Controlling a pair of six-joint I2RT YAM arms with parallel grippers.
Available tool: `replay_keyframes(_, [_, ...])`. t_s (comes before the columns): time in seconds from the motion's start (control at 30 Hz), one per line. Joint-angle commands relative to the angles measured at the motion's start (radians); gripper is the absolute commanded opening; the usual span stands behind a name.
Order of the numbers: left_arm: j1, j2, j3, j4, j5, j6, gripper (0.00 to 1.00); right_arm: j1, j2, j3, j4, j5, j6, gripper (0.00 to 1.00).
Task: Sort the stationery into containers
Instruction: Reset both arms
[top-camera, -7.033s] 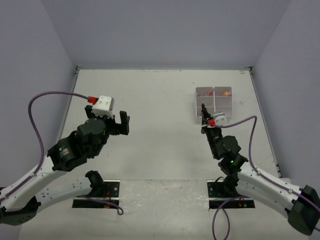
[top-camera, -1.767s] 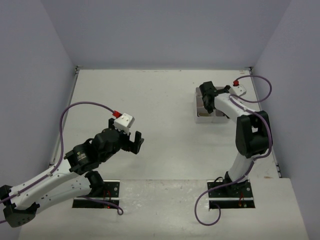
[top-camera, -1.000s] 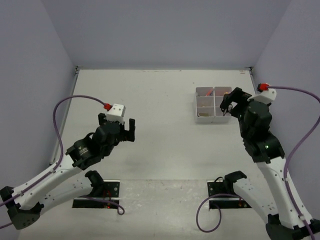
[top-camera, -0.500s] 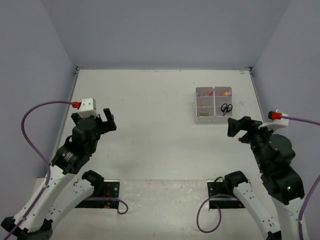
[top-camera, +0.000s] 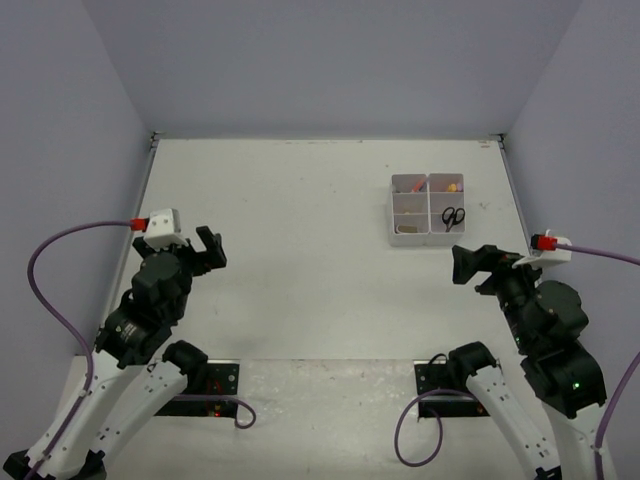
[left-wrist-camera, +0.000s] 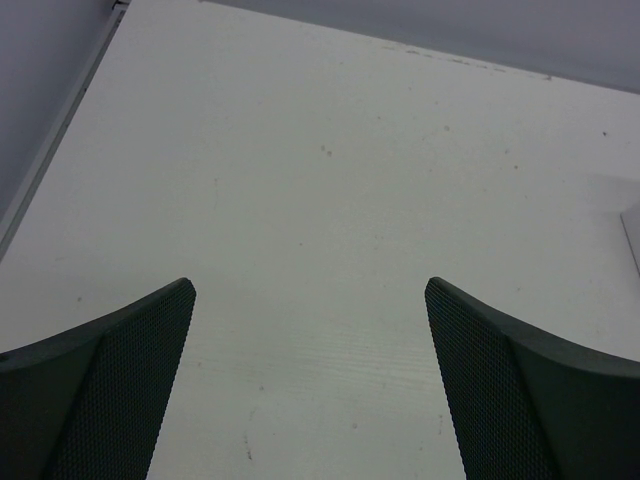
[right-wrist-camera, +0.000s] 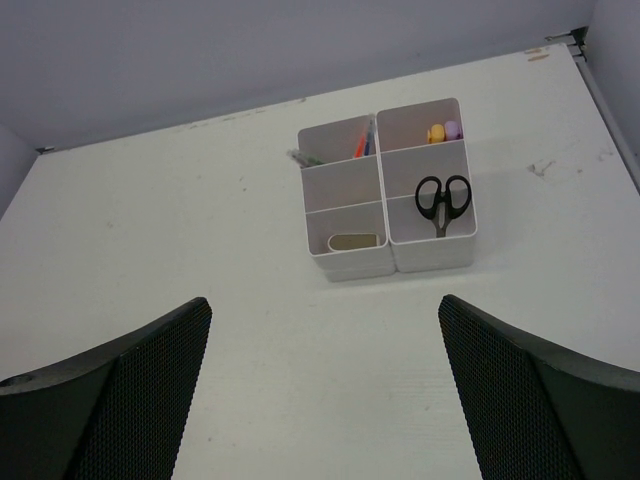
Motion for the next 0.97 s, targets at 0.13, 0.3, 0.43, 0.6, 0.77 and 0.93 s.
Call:
replay_keyframes(0.13, [0.008,-0.005,-0.02,0.042,-0.003,0.01,1.0,0.011,-0.013,-0.008,0.01,0.008,-0.027,0.99])
replay_keyframes(0.3, [0.006,-0.001,-0.021,0.041,0.002,0.007,1.0,0.014,-0.013,-0.012,0.013,0.009,-0.027,0.99])
replay_keyframes(0.43, [0.006,0.004,-0.024,0.042,0.003,0.004,1.0,0.015,-0.014,-0.015,0.015,0.011,-0.029,0.99])
replay_keyframes(0.6, [0.006,0.001,-0.024,0.041,0.005,0.003,1.0,0.015,-0.017,-0.017,0.017,0.013,-0.032,0.99])
replay_keyframes(0.77, [0.007,-0.005,-0.025,0.041,-0.001,0.001,1.0,0.017,-0.017,-0.019,0.021,0.015,-0.035,0.99])
replay_keyframes(0.93, [0.006,-0.003,-0.027,0.042,0.002,0.001,1.0,0.02,-0.01,-0.023,0.019,0.028,-0.035,0.99])
